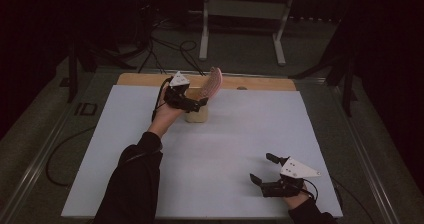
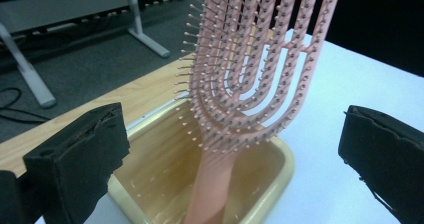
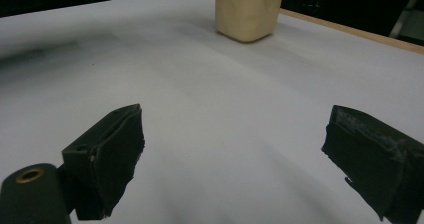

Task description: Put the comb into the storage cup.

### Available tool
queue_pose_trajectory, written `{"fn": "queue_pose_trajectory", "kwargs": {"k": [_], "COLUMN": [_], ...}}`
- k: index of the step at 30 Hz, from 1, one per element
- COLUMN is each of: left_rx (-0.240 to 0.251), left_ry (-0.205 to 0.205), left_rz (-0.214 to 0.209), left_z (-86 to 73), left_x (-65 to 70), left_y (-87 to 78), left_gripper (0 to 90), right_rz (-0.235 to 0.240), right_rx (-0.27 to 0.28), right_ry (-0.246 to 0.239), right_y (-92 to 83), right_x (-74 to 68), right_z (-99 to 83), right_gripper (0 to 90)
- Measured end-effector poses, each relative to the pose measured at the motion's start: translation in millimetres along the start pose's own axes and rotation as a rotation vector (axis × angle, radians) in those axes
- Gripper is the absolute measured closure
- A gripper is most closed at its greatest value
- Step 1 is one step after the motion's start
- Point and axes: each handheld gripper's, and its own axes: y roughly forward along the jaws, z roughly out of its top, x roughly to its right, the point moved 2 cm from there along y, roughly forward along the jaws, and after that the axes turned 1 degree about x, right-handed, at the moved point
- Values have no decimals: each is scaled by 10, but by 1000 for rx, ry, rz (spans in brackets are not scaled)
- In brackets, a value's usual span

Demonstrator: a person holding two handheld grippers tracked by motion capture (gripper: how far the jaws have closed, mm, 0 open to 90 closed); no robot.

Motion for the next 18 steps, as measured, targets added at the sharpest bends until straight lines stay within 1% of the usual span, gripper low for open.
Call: {"fn": "queue_pose_trajectory", "kwargs": {"k": [2,4,8,11,12,14,15,16,18], "left_rx": [-5,-7,-30,-53,-71,-87,-91,-90,-91], "left_ry": [8,6,11,15,16,18,12,17,12], "left_rz": [-7,-14,-20,-42,-53,-69,-75,-76,-95], "left_z": [13,25,42,40,36,29,27,25,28], "left_x": [9,12,13,23,28,43,51,58,75], "left_y": [-24,-48,-84,-95,-95,-103,-114,-127,-151], "left_gripper": [0,0,0,0,0,0,0,0,0], "right_rz": [-1,-1,0,1,1,-1,-2,-2,-2], "right_rx": [-1,1,-1,-1,-2,-2,-2,0,-3], "right_ry": [-1,0,3,9,5,5,6,7,6], "right_y": [-1,0,5,7,8,3,2,2,2], "right_x": [-2,0,1,3,4,5,7,7,5], "right_z": [1,5,0,-1,-3,0,1,1,-1], "right_gripper": [90,90,90,90,90,90,90,90,90]}}
